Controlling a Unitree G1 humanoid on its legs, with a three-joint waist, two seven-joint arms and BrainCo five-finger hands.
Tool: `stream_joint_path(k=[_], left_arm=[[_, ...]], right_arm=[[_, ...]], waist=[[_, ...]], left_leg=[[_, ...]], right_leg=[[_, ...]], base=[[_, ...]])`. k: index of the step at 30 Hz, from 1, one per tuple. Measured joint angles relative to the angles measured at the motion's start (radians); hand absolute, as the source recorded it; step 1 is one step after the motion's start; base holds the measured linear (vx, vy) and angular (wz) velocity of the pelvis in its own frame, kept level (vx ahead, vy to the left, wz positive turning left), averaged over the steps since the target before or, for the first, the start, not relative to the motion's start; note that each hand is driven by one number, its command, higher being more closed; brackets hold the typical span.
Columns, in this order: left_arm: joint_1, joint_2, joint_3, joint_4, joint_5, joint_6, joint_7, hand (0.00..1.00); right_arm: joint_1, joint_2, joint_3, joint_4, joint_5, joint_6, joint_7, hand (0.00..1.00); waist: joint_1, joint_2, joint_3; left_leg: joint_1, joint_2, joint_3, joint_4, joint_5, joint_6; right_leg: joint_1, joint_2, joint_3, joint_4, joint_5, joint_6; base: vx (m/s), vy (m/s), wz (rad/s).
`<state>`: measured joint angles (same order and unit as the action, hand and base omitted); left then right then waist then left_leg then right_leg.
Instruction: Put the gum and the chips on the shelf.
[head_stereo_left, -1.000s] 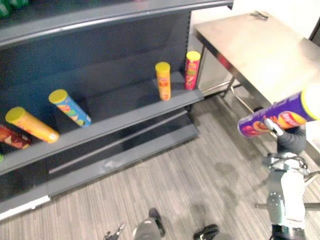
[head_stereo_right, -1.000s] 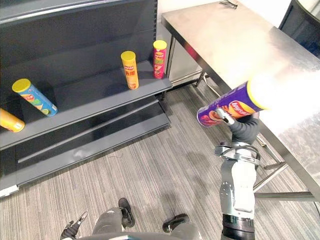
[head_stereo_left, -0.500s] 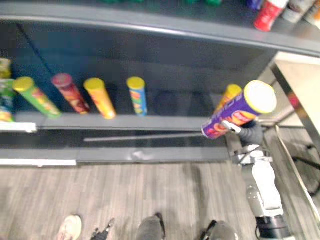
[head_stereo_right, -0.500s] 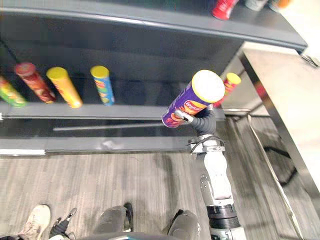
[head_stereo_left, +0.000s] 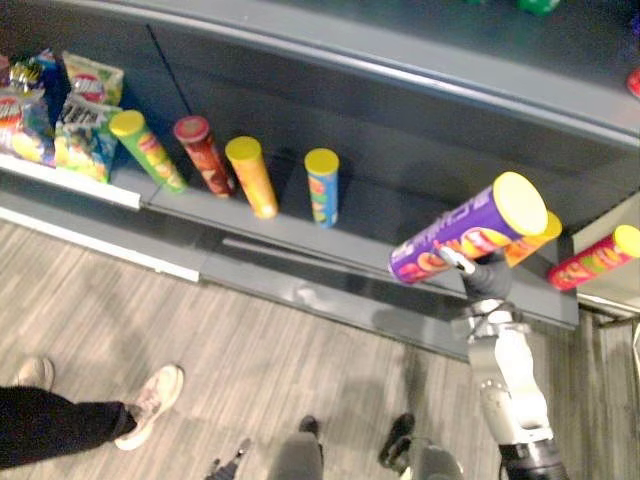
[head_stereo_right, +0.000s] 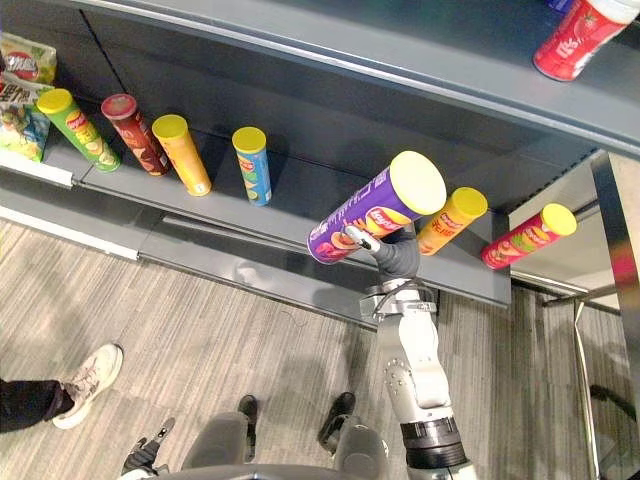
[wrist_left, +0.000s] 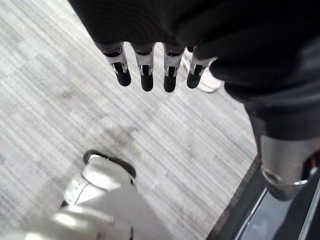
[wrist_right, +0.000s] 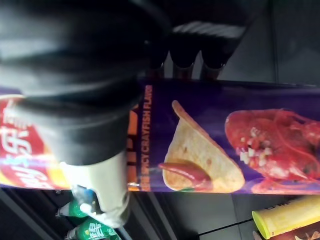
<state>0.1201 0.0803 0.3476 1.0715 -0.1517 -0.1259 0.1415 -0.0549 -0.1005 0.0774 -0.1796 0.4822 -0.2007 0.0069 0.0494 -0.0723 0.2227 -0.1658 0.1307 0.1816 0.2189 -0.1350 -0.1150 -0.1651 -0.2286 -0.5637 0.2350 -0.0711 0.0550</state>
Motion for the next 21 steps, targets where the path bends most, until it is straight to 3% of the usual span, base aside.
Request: stream_joint_path(k=[1,4,9,14,21], left_arm=[[0.008,0.002,0.001,0.001,0.000,0.002,0.000,0.00],[0.013,0.000,-0.009,0.000,0.002,0.003,-0.001,0.00],[0.021,0.000,-0.012,-0.007,0.009,0.004,-0.014,0.00],[0.034,0.001,-0.037,-0.005,0.018,0.004,-0.027,0.00],[0.029,0.002,-0.070,-0.008,0.048,0.002,-0.017,0.00]], right_arm=[[0.014,-0.001,-0.001,0.000,0.000,0.000,0.000,1.00],[0.049,-0.002,-0.004,0.001,-0.001,-0.001,-0.001,1.00],[0.078,0.000,0.022,0.014,-0.012,0.010,0.007,1.00],[0.078,-0.001,0.015,0.081,-0.052,0.021,-0.001,1.00],[0.062,0.002,0.018,0.149,-0.190,0.029,-0.047,1.00]], waist=[[-0.002,0.003,0.000],[-0.012,0.012,-0.004],[-0.016,0.016,-0.015],[-0.019,0.032,-0.058],[-0.016,0.040,-0.070]], left_leg=[[0.021,0.014,0.064,-0.043,0.028,0.008],[0.048,0.014,0.115,-0.092,0.051,0.017],[0.085,0.006,0.193,-0.165,0.073,0.048],[0.104,-0.014,0.229,-0.187,0.079,0.053],[0.129,-0.018,0.237,-0.200,0.085,0.055]], right_leg=[[0.012,0.008,-0.008,-0.008,-0.002,-0.003],[0.029,0.016,-0.013,-0.037,-0.001,-0.002],[0.061,0.054,0.021,-0.172,0.082,0.004],[0.070,0.056,0.056,-0.236,0.130,0.014],[0.086,0.057,0.063,-0.240,0.133,0.013]], base=[[-0.04,-0.118,0.16],[-0.05,-0.031,0.05],[-0.07,0.047,-0.21],[-0.01,0.060,-0.25],[0.00,0.011,-0.03]])
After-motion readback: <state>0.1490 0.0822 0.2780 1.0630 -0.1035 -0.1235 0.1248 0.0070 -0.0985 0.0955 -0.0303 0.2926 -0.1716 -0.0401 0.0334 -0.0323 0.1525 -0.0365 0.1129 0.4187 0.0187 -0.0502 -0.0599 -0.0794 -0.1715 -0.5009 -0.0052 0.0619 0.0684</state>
